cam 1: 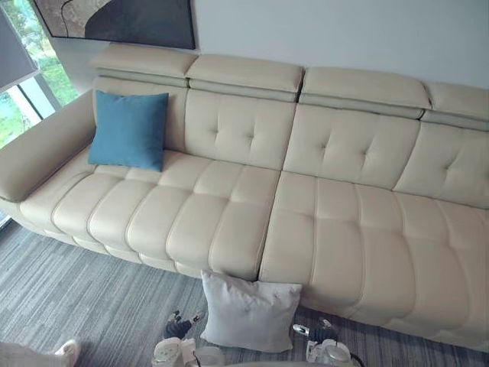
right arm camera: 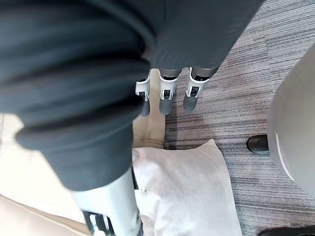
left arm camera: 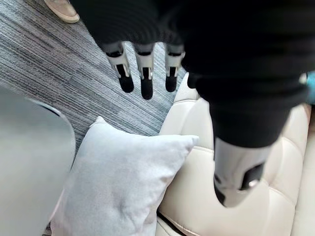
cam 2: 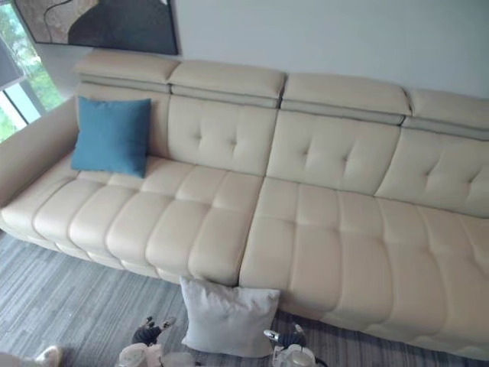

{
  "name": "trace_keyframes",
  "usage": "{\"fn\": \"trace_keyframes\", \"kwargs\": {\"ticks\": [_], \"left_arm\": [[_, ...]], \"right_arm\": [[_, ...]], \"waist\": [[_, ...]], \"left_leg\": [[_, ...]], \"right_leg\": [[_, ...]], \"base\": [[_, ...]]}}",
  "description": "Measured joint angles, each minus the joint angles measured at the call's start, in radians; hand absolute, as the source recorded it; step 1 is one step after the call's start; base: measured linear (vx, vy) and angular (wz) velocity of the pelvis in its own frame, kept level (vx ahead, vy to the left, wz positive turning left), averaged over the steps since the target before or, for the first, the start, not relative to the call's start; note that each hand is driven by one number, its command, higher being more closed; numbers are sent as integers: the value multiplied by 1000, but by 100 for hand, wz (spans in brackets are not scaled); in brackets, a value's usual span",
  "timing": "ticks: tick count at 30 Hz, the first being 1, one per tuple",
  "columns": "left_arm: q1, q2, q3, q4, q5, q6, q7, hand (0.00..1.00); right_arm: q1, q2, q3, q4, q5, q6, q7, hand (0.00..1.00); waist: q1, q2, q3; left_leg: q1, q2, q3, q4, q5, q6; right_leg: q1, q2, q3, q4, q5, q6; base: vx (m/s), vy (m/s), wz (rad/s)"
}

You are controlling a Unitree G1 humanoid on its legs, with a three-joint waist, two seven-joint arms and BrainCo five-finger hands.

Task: Pick up cushions and gather them together orderly.

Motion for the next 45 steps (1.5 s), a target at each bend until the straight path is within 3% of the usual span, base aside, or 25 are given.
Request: {"fn": "trace_keyframes", "kwargs": {"ticks": [3,6,8,13,22,26,39,45], "left_arm": [[0,0,0,-1,0,-1,15,0],[-22,1,0,-11,-2,0,20,0],[-79,4,-1,-33,-12,0,40,0],[-190,32,-23,-108,-81,-2,91,0],[-502,61,-7,-201,-161,-24,195,0],[-634,69,12,-194,-180,-24,222,0],[-709,-10,-49,-138,-175,-30,256,0],[-657,-39,-69,-141,-152,-31,256,0]], "right_arm": [[-1,-2,0,0,1,-2,-13,0],[-31,-28,12,0,8,-2,-21,0],[-100,-60,20,-2,32,-2,-43,0],[-183,-89,28,-85,88,-11,-92,0],[-514,-121,46,-160,156,-20,-189,0],[-669,-122,79,-162,168,-18,-219,0],[-729,-106,141,-155,174,-22,-261,0],[-665,-87,143,-157,174,-37,-261,0]], "waist": [[0,-6,2],[2,7,34],[4,28,115],[12,-12,262],[7,-10,423],[4,-5,438],[1,-2,438],[1,2,439]], "left_leg": [[-21,-4,0,-6,10,1],[-151,14,-4,103,-20,6],[-309,42,-23,244,-51,18],[-519,46,-34,427,-99,28],[-895,46,-55,605,-96,48],[-1020,47,-58,675,-97,52],[-1068,37,-95,702,-87,47],[-943,37,-89,637,-71,41]], "right_leg": [[-27,-1,3,6,2,0],[-130,14,10,60,2,0],[-265,32,13,171,-9,-6],[-512,4,33,431,-97,-2],[-893,-14,43,634,-110,-4],[-1026,-14,62,714,-119,-3],[-1067,-12,63,750,-122,-5],[-945,-11,59,684,-108,-9]], "base": [[-33,4,0],[-116,15,-3],[-168,38,-5],[-246,52,-2],[-113,21,-2],[-21,1,-8],[-70,-41,2],[-3,-56,2]]}}
